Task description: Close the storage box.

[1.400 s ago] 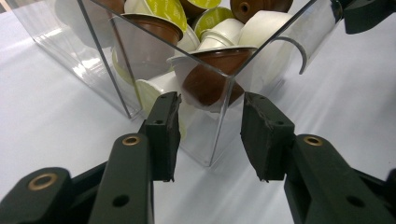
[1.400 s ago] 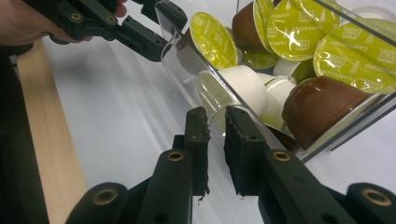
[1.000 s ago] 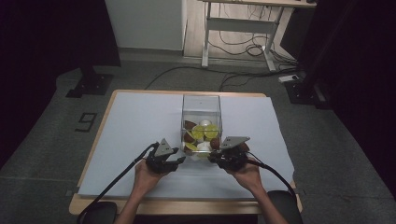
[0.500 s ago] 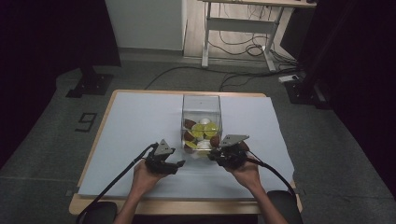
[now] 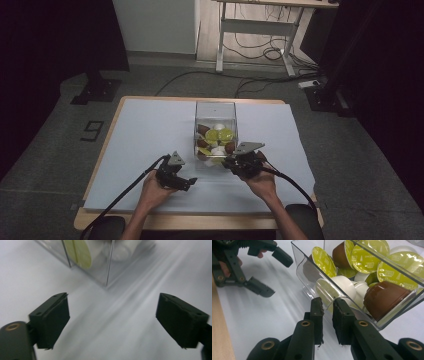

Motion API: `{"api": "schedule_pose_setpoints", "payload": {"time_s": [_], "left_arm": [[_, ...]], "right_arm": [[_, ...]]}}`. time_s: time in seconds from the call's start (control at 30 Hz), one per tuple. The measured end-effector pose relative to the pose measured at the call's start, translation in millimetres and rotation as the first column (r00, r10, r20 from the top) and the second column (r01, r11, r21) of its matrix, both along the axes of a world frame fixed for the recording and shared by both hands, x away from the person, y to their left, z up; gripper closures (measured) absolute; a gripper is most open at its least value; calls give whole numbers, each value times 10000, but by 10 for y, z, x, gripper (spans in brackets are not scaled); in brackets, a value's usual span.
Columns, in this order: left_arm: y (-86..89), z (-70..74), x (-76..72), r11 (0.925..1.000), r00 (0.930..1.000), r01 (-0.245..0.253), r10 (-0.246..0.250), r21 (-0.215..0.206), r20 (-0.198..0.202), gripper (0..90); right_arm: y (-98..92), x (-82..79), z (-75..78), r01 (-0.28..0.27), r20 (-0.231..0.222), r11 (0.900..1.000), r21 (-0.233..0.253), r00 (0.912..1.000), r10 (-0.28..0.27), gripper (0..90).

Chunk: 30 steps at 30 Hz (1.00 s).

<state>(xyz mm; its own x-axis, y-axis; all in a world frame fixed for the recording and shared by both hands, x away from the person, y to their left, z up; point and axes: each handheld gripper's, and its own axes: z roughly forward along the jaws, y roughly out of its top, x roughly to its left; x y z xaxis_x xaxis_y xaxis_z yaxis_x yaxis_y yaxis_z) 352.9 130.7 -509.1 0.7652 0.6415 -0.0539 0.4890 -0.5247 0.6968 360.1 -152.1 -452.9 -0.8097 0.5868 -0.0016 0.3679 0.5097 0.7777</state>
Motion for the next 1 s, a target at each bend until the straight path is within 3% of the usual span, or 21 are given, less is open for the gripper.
{"api": "schedule_pose_setpoints", "payload": {"time_s": [0.27,0.47,0.73,1.0], "left_arm": [[-21,-101,24,9977,9995,-33,54,674,-313,0],[-30,-161,31,9955,9996,-64,89,943,-263,0],[-17,-190,18,9968,10000,-22,22,797,-3,0],[-13,-193,20,9970,10000,-22,24,769,-29,0]], "right_arm": [[-7,55,-6,122,48,9999,79,9999,-123,779],[-2,103,-12,203,7,9996,174,9998,-203,780],[11,179,-12,338,80,9993,139,9994,-339,780],[28,239,-12,494,222,9988,41,9985,-495,780]]}}
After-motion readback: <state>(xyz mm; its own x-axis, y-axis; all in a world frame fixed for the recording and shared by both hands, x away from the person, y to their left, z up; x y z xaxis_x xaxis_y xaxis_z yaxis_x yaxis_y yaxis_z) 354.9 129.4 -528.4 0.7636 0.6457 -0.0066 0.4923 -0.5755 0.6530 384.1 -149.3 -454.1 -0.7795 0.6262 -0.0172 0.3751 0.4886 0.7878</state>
